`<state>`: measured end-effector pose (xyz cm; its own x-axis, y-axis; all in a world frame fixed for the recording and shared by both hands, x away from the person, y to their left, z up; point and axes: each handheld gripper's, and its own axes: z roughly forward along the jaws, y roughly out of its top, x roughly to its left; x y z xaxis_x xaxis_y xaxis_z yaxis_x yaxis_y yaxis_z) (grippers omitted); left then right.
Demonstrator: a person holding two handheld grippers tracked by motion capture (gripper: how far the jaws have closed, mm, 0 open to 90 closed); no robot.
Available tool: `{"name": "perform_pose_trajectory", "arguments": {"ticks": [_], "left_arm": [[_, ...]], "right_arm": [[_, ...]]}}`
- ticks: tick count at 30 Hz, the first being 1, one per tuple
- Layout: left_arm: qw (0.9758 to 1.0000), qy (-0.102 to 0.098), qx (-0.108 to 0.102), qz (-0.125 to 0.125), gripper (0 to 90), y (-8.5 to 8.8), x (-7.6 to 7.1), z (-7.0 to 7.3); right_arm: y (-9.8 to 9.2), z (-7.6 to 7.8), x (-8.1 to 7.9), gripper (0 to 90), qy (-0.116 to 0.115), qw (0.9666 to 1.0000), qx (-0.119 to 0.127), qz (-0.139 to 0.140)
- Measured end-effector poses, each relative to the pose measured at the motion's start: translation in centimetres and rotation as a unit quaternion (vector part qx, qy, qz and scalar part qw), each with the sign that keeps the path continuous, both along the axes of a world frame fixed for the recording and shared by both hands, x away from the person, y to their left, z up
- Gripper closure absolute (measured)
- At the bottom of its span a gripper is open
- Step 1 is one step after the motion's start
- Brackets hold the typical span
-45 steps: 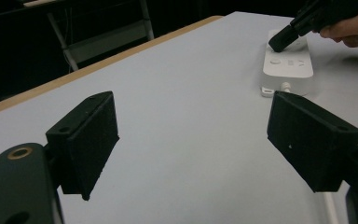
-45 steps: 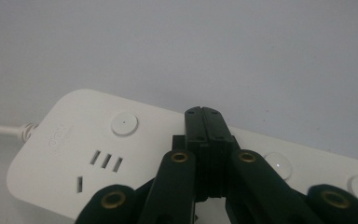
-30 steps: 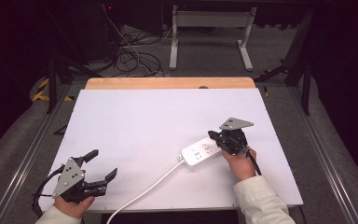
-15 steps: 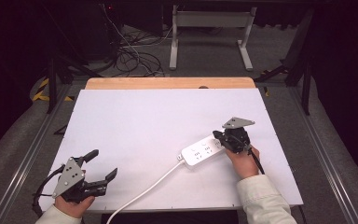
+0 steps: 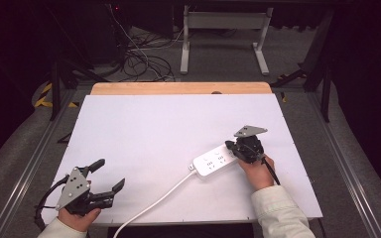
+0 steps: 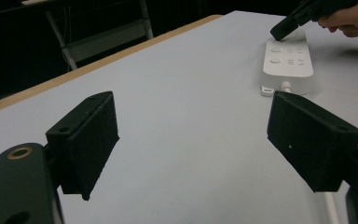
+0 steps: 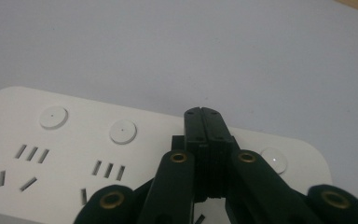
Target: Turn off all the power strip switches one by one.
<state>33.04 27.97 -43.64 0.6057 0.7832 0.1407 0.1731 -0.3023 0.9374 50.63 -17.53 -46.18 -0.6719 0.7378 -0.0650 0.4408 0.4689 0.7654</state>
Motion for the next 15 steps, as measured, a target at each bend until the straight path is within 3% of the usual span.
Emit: {"name": "perform_pose_trajectory", "arguments": {"ticks": [8, 15], "left_arm": [[1.0, 0.0, 0.001, 0.0, 16.9, -0.01, -0.06, 0.01], [1.0, 0.0, -0.002, 0.0, 16.9, 0.02, -0.05, 0.0]], "right_arm": [[0.9, -0.2, -0.35, 90.0, -0.012, 0.9997, -0.021, 0.003], [0.57, -0.22, -0.17, 90.0, -0.003, 1.0, -0.007, 0.002]]}}
